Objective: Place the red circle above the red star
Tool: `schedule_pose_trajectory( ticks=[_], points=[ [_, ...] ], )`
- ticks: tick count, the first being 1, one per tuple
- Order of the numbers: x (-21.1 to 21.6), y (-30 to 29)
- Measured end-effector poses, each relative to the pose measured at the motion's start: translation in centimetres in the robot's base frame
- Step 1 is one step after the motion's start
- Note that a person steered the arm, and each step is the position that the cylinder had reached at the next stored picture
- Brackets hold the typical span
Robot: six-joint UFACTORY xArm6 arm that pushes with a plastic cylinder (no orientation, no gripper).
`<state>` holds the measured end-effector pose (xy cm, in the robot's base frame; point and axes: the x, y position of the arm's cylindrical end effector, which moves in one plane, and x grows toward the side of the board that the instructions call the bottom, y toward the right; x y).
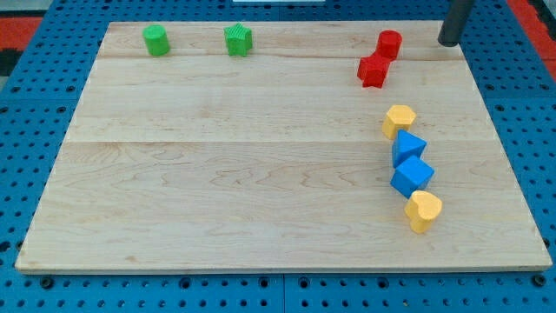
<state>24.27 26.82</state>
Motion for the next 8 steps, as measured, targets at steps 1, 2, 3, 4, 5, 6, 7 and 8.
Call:
schedule_pose_trajectory(
  ticks=[1,2,3,4,5,6,7,8],
  points=[
    [-0.1,0.0],
    [-0.2,0.0],
    [-0.4,-0.1],
    [-0.4,-0.3],
    [0.1,-2.7],
    [1.7,-4.0],
    [3.4,-6.2],
    [3.3,-7.4]
  ],
)
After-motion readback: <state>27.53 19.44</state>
